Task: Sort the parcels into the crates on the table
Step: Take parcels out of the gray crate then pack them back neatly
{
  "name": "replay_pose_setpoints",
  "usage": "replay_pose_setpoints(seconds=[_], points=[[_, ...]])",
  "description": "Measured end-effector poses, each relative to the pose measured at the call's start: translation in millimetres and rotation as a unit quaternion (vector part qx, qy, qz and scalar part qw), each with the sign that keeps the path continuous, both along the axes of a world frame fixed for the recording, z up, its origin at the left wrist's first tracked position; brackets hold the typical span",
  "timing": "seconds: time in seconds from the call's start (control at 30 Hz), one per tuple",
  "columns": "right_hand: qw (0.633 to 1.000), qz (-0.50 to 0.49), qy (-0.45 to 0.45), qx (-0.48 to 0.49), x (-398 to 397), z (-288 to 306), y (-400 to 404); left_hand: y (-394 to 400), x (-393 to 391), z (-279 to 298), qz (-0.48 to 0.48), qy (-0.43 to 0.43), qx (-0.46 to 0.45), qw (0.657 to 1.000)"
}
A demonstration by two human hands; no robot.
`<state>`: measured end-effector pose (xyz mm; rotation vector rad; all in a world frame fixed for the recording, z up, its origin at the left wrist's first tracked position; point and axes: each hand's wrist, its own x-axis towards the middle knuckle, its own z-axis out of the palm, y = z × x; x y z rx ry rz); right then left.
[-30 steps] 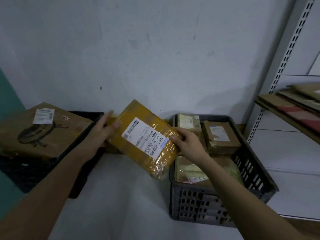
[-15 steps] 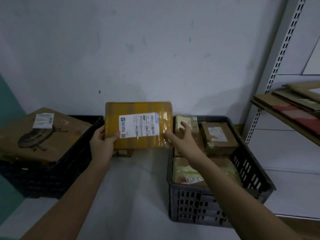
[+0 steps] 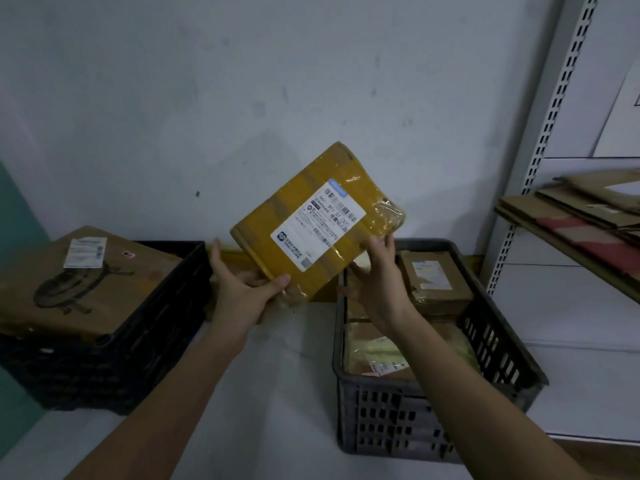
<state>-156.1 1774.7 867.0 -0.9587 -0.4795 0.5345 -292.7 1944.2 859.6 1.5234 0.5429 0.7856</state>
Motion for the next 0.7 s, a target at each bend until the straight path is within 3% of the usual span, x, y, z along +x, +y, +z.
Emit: replay_pose_setpoints(seconds=[0.2,0.43,0.6,0.7], points=[[0.993,-0.079,-0.063,-0.058,-14.6,-15.2,5.0,-18.9,11.7,7.5,-0.068,0.021,0.056,0.996],[0.986,-0.133,-0.062,-0.084,-6.5,-22.1,-11.2,-18.3,22.1,24.5,-0.047,0.023,0.134,0.99],[0.967,-0.148,-0.175,-0.107,-3.1,-9.4,-19.3,-33.5,31.8,18.1,-0.054,0.001,0.138,0.989],[0.964,-0.139,-0.187,-0.13,1.1,-9.7,-30.1,-44.0,39.9,8.3,-0.057,0.004,0.12,0.991]])
